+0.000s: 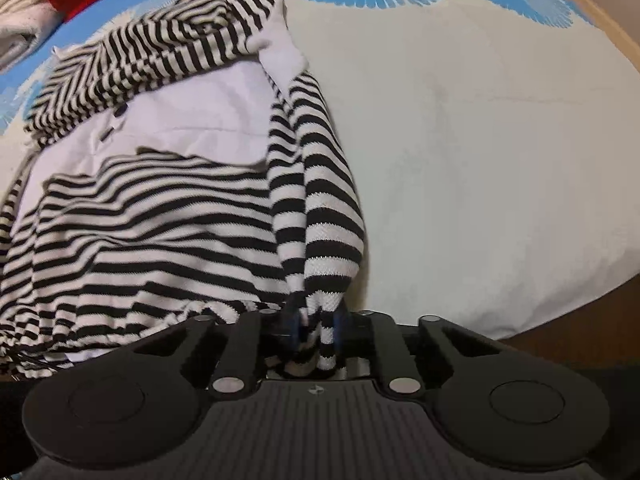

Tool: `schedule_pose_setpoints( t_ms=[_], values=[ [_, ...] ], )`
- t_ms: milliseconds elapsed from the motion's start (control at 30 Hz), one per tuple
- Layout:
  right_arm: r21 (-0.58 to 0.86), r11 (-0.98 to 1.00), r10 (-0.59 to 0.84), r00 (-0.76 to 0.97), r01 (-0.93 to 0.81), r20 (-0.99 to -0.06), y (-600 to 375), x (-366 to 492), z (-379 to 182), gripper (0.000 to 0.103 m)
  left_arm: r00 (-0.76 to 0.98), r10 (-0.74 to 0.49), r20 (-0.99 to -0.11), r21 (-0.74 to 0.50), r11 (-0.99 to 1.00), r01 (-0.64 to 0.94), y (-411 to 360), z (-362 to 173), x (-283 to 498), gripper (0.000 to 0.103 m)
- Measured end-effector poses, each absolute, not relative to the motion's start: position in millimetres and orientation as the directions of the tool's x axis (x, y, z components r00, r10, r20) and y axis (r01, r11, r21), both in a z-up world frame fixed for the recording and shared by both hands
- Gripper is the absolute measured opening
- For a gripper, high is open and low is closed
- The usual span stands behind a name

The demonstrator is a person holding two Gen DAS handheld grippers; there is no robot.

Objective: Fold small clothes

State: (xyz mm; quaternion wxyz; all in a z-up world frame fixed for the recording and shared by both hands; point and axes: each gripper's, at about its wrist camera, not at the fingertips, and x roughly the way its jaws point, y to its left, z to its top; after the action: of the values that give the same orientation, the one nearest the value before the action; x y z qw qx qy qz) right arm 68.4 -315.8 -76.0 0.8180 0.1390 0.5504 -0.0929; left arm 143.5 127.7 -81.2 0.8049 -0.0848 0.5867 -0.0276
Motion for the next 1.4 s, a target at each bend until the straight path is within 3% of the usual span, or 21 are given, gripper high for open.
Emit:
schedule_pose_setpoints(
  t_ms=[33,133,233,367,667,733,800,833,900,1133,1400],
  values=[
    [0.136,0.941,0.005,0.391,0.309,-0.920,-316.9,67.8,-73.8,0.012,0.316,-0.147,-0.937,-0.170,0.984,-0.046,126.5,-80.3,142.8,0.010],
    [0.163,0.934,0.011,0.429,0.319,-0.903,-321.0,66.3,-67.0,0.011,0.334,-0.150,-0.931,-0.172,0.984,-0.036,124.6,-76.9,142.0,0.009],
    [0.162,0.934,0.011,0.428,0.319,-0.904,-321.0,66.8,-66.3,0.012,0.331,-0.154,-0.931,-0.186,0.980,-0.067,129.1,-77.0,143.1,0.016],
    [0.133,0.935,0.006,0.361,0.329,-0.932,-318.0,67.9,-75.7,0.033,0.327,-0.150,-0.933,-0.191,0.977,-0.097,134.1,-77.5,143.5,0.024],
    [0.095,0.951,-0.007,0.328,0.294,-0.945,-311.7,66.9,-80.7,0.036,0.292,-0.137,-0.947,-0.153,0.988,-0.031,125.9,-84.7,141.3,0.028],
    [0.096,0.950,-0.008,0.332,0.297,-0.943,-312.1,66.3,-80.3,0.035,0.291,-0.138,-0.947,-0.154,0.987,-0.033,127.0,-85.3,141.7,0.028],
    [0.115,0.947,0.003,0.347,0.302,-0.938,-315.4,65.6,-78.3,0.020,0.297,-0.142,-0.944,-0.158,0.987,-0.030,127.0,-85.0,141.6,0.018],
    [0.128,0.944,0.012,0.359,0.303,-0.933,-316.4,65.1,-76.7,0.018,0.304,-0.149,-0.941,-0.164,0.986,-0.024,126.4,-84.0,141.5,0.010],
    [0.145,0.941,0.018,0.382,0.306,-0.924,-317.9,65.6,-73.7,0.012,0.316,-0.146,-0.937,-0.158,0.987,-0.012,123.7,-81.7,141.5,0.008],
    [0.241,0.915,0.038,0.524,0.323,-0.851,-328.2,60.8,-47.0,0.009,0.427,-0.132,-0.894,-0.146,0.989,-0.002,123.4,-57.3,140.6,0.007],
    [0.378,0.888,0.086,0.712,0.263,-0.697,-352.9,48.8,25.9,0.008,0.583,-0.213,-0.784,-0.207,0.975,0.079,123.9,27.3,129.3,0.006]
  ],
)
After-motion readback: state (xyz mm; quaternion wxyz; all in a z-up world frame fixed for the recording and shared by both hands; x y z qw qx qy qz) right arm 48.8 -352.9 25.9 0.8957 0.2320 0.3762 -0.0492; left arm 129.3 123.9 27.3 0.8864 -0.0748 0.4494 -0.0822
